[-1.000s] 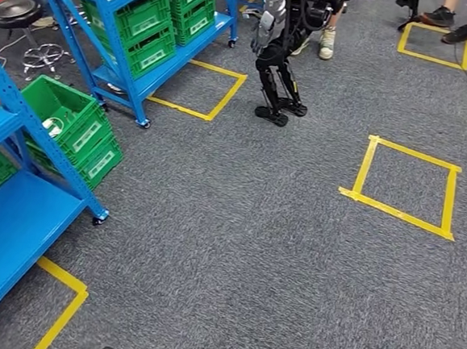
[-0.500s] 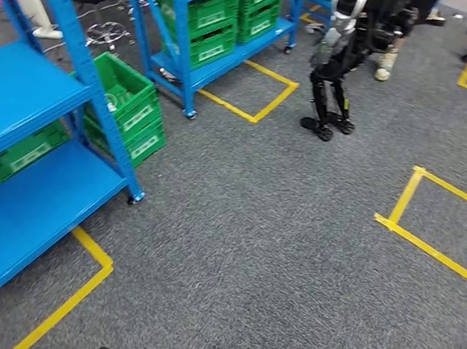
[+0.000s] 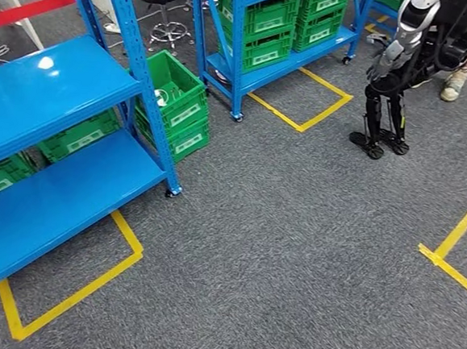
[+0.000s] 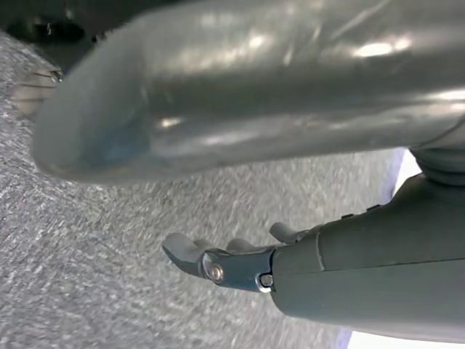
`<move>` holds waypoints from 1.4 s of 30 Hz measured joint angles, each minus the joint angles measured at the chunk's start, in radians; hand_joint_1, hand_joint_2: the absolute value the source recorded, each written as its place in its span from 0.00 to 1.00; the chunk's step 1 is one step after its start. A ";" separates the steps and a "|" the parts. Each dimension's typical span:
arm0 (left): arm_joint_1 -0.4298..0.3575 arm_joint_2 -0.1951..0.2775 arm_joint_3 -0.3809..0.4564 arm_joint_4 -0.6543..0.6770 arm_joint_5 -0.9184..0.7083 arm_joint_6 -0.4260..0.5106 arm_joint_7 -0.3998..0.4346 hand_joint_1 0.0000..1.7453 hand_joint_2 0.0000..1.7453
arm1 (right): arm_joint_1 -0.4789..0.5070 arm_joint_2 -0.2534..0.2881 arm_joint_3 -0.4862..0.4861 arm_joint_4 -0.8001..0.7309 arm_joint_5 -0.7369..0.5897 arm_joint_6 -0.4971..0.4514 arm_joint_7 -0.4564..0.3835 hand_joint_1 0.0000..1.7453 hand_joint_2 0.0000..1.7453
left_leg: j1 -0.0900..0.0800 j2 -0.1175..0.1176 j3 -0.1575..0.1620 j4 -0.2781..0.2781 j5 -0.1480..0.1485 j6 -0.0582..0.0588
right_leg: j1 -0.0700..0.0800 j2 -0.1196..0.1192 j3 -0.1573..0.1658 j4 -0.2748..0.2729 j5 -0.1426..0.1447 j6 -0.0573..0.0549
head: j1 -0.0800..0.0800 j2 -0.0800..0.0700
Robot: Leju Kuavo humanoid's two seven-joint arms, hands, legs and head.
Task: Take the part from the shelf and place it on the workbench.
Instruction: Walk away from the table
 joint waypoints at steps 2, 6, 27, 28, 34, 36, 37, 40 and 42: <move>-0.004 0.000 0.000 0.000 0.001 0.000 0.000 0.00 0.00 | 0.003 -0.001 0.000 0.000 0.000 0.000 -0.001 0.00 0.00 | 0.000 0.026 -0.064 0.132 -0.060 -0.004 | 0.003 -0.034 -0.001 0.000 -0.002 -0.005 | -0.004 0.000; -0.001 -0.001 0.000 0.000 0.007 0.005 -0.005 0.00 0.00 | 0.000 -0.002 0.000 0.000 0.001 0.000 -0.001 0.00 0.00 | -0.001 0.053 -0.022 0.067 0.008 -0.001 | 0.005 -0.092 0.004 0.000 -0.007 -0.003 | -0.004 0.000; -0.003 -0.008 0.002 0.000 0.010 0.003 0.003 0.00 0.00 | 0.001 -0.006 -0.016 0.001 0.002 -0.003 0.024 0.00 0.00 | 0.006 -0.082 0.061 -0.108 0.069 0.024 | -0.010 0.079 -0.001 0.010 -0.011 0.040 | 0.015 0.000; -0.001 -0.008 0.002 0.000 0.010 0.003 0.003 0.00 0.00 | 0.000 -0.007 -0.016 0.001 0.002 -0.003 0.024 0.00 0.00 | 0.008 -0.093 0.057 -0.110 0.074 0.016 | -0.007 0.070 0.000 0.009 -0.010 0.033 | 0.016 0.000; -0.002 -0.009 0.002 0.000 0.010 0.005 0.003 0.00 0.00 | 0.003 -0.008 -0.017 0.001 0.002 -0.003 0.024 0.00 0.00 | 0.003 0.025 -0.053 0.095 -0.037 -0.007 | -0.001 -0.021 0.000 0.000 -0.003 -0.001 | -0.003 0.000; -0.001 -0.010 0.002 0.000 0.010 0.005 0.003 0.00 0.00 | 0.004 -0.008 -0.019 0.001 0.003 -0.003 0.024 0.00 0.00 | 0.003 0.029 -0.088 0.173 -0.055 -0.007 | 0.001 -0.054 0.000 0.001 -0.004 -0.004 | -0.003 0.000; 0.000 -0.010 0.002 0.000 0.010 0.005 0.002 0.00 0.00 | 0.004 -0.008 -0.020 0.001 0.003 -0.004 0.024 0.00 0.00 | 0.003 0.031 -0.078 0.159 -0.037 -0.006 | 0.002 -0.069 0.001 0.001 -0.005 -0.003 | -0.003 0.000; -0.001 -0.009 0.002 0.000 0.010 0.005 0.000 0.00 0.00 | 0.000 -0.008 -0.023 0.001 0.004 -0.003 0.024 0.00 0.00 | -0.002 0.083 0.026 -0.021 0.046 0.006 | 0.008 -0.102 0.005 0.003 -0.010 0.004 | -0.004 0.000; -0.006 -0.010 0.002 0.000 0.010 0.006 0.000 0.00 0.00 | -0.001 -0.008 -0.024 0.001 0.004 -0.003 0.024 0.00 0.00 | -0.007 0.114 0.065 -0.093 0.059 0.018 | 0.015 -0.123 0.007 0.004 -0.016 0.015 | -0.005 0.000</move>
